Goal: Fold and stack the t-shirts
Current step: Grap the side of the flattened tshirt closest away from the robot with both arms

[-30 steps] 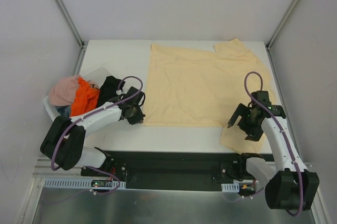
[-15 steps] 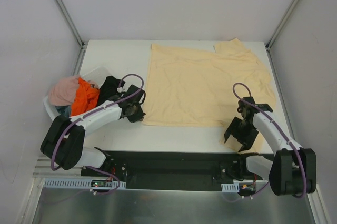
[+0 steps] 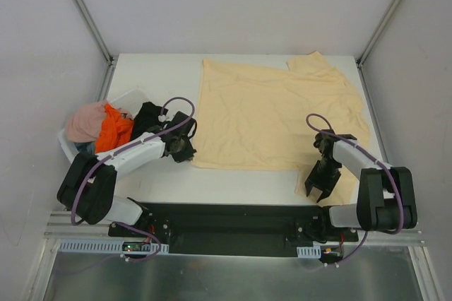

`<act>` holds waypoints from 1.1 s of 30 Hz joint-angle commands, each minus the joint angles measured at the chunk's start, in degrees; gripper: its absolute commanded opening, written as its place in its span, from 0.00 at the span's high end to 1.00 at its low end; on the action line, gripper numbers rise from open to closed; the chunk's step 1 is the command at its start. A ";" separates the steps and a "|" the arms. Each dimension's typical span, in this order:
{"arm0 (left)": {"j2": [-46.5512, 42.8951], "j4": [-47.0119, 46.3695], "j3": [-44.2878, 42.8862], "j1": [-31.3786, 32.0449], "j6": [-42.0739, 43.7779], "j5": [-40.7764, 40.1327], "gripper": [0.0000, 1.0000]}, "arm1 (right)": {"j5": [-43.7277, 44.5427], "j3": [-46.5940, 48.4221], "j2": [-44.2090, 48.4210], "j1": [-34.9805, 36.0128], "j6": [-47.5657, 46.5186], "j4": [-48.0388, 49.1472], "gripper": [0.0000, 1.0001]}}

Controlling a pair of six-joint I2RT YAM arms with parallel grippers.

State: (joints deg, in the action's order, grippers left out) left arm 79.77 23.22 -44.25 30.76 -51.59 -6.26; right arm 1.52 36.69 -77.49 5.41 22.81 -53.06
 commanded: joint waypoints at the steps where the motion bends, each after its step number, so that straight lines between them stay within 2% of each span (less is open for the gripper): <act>1: 1.62 0.95 -2.68 0.35 1.23 -0.33 1.00 | 1.83 1.72 -0.90 -1.36 -1.97 0.06 0.58; 4: 2.23 0.95 -3.30 0.35 1.67 -0.07 1.00 | -0.37 2.60 -3.00 -1.63 -5.13 2.08 0.58; 6: 2.32 0.95 -3.47 0.35 1.76 -0.33 1.00 | -0.46 4.35 -6.95 -1.72 -6.72 2.26 0.53; 9: 2.15 1.12 -3.74 0.35 1.76 -0.42 1.00 | -4.32 5.15 -10.83 -1.81 -8.65 4.26 0.55; 14: 0.83 1.47 -3.04 0.35 1.06 -0.16 1.00 | -5.91 5.68 -10.32 -1.72 -9.27 4.99 0.78; 17: -0.22 2.09 -2.42 0.35 1.06 0.28 1.00 | -6.61 5.68 -6.72 -1.54 -8.84 2.62 0.87; 20: -1.19 2.62 -1.81 0.35 1.06 0.90 1.00 | -7.41 6.81 -4.17 -1.02 -8.83 -3.69 0.96; 22: -1.89 2.97 -1.46 0.35 0.97 1.43 1.00 | -7.58 8.30 -3.02 -0.75 -8.92 -6.61 0.99; 29: -3.74 4.37 -0.66 0.35 0.88 2.83 1.00 | -1.87 13.84 4.36 0.48 -9.36 -19.96 0.99; 33: -5.76 5.43 0.91 0.35 0.18 4.32 1.00 | 0.41 13.68 7.09 0.57 -9.27 -23.93 0.99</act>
State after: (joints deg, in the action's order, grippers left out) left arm 77.08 25.85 -44.97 30.76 -50.78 -4.03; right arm -1.48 49.34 -73.56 5.56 13.82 -66.65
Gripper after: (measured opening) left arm 0.008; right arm 0.028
